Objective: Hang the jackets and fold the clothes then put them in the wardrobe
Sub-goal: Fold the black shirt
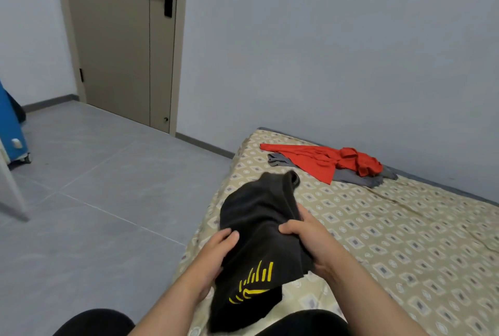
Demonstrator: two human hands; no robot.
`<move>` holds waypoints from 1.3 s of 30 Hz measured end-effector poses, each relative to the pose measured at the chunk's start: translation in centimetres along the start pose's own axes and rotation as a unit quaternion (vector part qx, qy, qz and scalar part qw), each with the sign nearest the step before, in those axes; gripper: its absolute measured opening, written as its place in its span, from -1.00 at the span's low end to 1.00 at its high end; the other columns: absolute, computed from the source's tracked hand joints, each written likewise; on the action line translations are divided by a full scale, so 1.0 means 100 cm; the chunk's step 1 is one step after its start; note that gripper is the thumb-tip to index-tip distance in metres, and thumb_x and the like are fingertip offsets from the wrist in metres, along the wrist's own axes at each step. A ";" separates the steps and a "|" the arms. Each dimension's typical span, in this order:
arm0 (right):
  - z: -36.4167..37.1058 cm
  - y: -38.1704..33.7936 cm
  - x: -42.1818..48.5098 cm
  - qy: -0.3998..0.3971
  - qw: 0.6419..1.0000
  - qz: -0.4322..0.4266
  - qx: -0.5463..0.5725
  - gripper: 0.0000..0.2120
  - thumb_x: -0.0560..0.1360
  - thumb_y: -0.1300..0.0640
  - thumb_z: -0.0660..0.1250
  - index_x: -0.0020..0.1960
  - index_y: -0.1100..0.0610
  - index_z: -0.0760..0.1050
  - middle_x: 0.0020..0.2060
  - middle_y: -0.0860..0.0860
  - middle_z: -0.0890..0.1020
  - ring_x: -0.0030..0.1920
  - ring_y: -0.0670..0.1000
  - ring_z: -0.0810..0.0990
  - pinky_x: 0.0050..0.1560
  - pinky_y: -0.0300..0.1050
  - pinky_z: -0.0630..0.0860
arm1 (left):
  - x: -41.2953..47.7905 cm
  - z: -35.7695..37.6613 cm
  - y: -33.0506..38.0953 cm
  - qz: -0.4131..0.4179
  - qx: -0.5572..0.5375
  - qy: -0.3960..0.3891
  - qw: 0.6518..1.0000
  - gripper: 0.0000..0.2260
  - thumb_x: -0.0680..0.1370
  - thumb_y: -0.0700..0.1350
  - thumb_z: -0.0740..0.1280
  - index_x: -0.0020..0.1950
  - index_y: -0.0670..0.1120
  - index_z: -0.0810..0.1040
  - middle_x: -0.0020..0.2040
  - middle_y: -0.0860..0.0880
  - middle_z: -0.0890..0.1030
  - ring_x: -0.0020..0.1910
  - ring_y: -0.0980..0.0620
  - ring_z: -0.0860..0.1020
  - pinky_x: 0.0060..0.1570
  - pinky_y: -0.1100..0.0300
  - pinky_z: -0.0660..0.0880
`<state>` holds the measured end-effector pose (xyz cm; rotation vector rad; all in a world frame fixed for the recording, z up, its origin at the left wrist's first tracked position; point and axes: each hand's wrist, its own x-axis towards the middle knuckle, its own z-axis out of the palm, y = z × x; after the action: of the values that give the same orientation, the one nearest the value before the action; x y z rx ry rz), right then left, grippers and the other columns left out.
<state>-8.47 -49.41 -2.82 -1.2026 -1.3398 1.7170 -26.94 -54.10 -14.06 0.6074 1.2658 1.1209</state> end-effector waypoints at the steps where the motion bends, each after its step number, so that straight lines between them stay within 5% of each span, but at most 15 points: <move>1: 0.014 -0.010 0.000 -0.014 0.998 -0.023 -0.056 -0.48 0.40 0.46 0.24 0.23 0.03 0.55 0.03 0.11 0.72 0.02 0.14 0.70 -0.04 -0.01 0.63 | -0.002 0.003 0.010 0.000 -0.067 -0.044 0.997 -0.56 0.54 0.23 0.28 0.38 0.12 0.42 0.27 0.07 0.52 0.28 0.01 0.51 0.31 -0.07 0.41; 3: 0.044 -0.025 -0.001 -0.037 0.980 -0.068 -0.183 -0.49 0.34 0.39 0.30 0.19 -0.04 0.56 -0.02 0.05 0.72 0.00 0.10 0.70 -0.02 -0.03 0.64 | -0.006 0.005 0.027 0.020 -0.189 -0.114 0.975 -0.44 0.50 0.35 0.17 0.41 0.12 0.46 0.33 -0.02 0.56 0.31 -0.13 0.54 0.22 -0.19 0.49; 5: 0.071 -0.032 0.001 -0.063 0.945 -0.103 -0.305 -0.42 0.32 0.28 0.33 0.27 -0.13 0.49 0.02 -0.03 0.69 0.02 0.03 0.68 0.09 0.00 0.62 | -0.016 -0.001 0.044 0.045 -0.265 -0.095 0.958 -0.35 0.47 0.39 0.14 0.42 0.04 0.47 0.33 -0.14 0.57 0.29 -0.17 0.56 0.12 -0.12 0.57; 8: 0.097 -0.026 0.003 -0.120 0.919 -0.065 -0.371 -0.24 0.36 0.01 0.38 0.51 -0.27 0.24 0.35 -0.17 0.52 0.29 -0.15 0.52 0.35 -0.09 0.45 | -0.028 -0.013 0.060 0.023 -0.330 -0.071 0.941 -0.34 0.39 0.37 0.24 0.17 -0.12 0.69 0.16 -0.23 0.66 0.10 -0.18 0.66 -0.10 0.00 0.65; 11: 0.107 -0.017 0.004 -0.171 0.928 -0.026 -0.330 -0.31 0.36 -0.06 0.26 0.48 -0.36 0.26 0.37 -0.25 0.46 0.35 -0.20 0.43 0.40 -0.10 0.36 | -0.034 -0.021 0.072 0.003 -0.312 -0.071 0.947 -0.47 0.31 0.23 0.42 -0.05 -0.23 0.73 -0.05 -0.26 0.68 -0.12 -0.20 0.70 -0.22 0.00 0.65; 16: 0.113 -0.006 0.024 -0.176 0.955 0.032 -0.235 -0.61 0.51 0.01 0.23 0.32 -0.03 0.54 0.07 -0.13 0.57 -0.03 -0.31 0.59 -0.07 -0.45 0.46 | -0.032 -0.034 0.086 -0.021 -0.328 -0.007 0.944 -0.35 0.30 0.08 0.49 0.21 -0.36 0.58 0.16 -0.39 0.59 0.12 -0.36 0.60 0.10 -0.23 0.56; 21: 0.119 -0.001 0.063 -0.144 0.975 -0.005 -0.168 -0.42 0.29 0.08 0.10 0.23 0.00 0.64 0.23 -0.18 0.60 0.05 -0.15 0.53 0.10 -0.24 0.41 | 0.000 -0.065 0.098 -0.017 -0.339 -0.018 0.940 -0.54 0.36 0.04 0.37 -0.03 -0.35 0.69 -0.02 -0.37 0.63 -0.15 -0.29 0.64 -0.04 -0.17 0.59; 24: 0.124 -0.002 0.097 -0.138 0.983 0.001 -0.118 -0.49 0.28 0.08 0.14 0.11 0.01 0.69 0.11 -0.14 0.67 -0.03 -0.13 0.55 0.04 -0.23 0.43 | 0.028 -0.086 0.103 0.000 -0.349 -0.020 0.937 -0.62 0.38 0.00 0.32 -0.14 -0.30 0.71 -0.12 -0.34 0.65 -0.24 -0.26 0.65 -0.13 -0.13 0.61; 28: 0.129 -0.006 0.160 -0.120 0.993 0.025 0.001 -0.64 0.38 0.20 0.27 0.12 0.24 0.64 0.02 0.11 0.70 -0.14 0.00 0.61 -0.16 -0.14 0.54 | 0.065 -0.120 0.117 -0.003 -0.363 -0.008 0.932 -0.60 0.39 -0.05 0.29 0.01 -0.31 0.69 0.06 -0.37 0.64 -0.08 -0.31 0.66 -0.06 -0.20 0.62; 31: 0.125 -0.006 0.213 -0.022 0.999 0.047 -0.015 -0.78 0.54 0.32 0.26 0.06 0.18 0.65 0.00 0.12 0.71 -0.16 0.02 0.63 -0.17 -0.13 0.57 | 0.091 -0.145 0.135 -0.002 -0.354 0.020 0.935 -0.62 0.35 -0.12 0.29 0.02 -0.30 0.69 0.10 -0.37 0.63 0.00 -0.34 0.66 -0.13 -0.17 0.63; 34: 0.123 0.006 0.262 0.026 0.990 0.127 -0.056 -0.80 0.59 0.12 0.27 0.10 0.13 0.64 0.06 0.07 0.69 0.06 0.08 0.63 0.13 -0.01 0.55 | 0.106 -0.166 0.159 0.015 -0.334 0.031 0.942 -0.66 0.34 -0.14 0.24 -0.07 -0.26 0.72 0.01 -0.30 0.68 -0.08 -0.27 0.69 -0.25 -0.04 0.64; 37: 0.149 0.015 0.289 -0.018 0.956 0.286 0.066 -0.60 0.52 -0.18 0.35 0.06 0.15 0.66 -0.05 0.08 0.70 -0.08 0.05 0.69 -0.05 -0.09 0.59 | 0.108 -0.190 0.190 0.042 -0.332 0.030 0.942 -0.65 0.27 -0.10 0.33 -0.06 -0.21 0.74 -0.05 -0.24 0.71 -0.10 -0.23 0.70 -0.22 -0.02 0.63; 39: 0.173 0.013 0.298 -0.038 0.924 0.340 0.173 -0.47 0.47 -0.27 0.35 0.10 0.19 0.66 0.03 0.17 0.66 0.01 0.12 0.69 0.09 0.00 0.63 | 0.105 -0.212 0.215 0.055 -0.327 0.032 0.943 -0.54 0.09 -0.06 0.48 -0.05 -0.18 0.74 -0.06 -0.21 0.71 -0.12 -0.22 0.70 -0.22 -0.03 0.64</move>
<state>-35.63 -29.77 -11.09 -1.4951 -0.6219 2.3712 -54.60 -40.85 -5.26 0.1371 0.8368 1.5655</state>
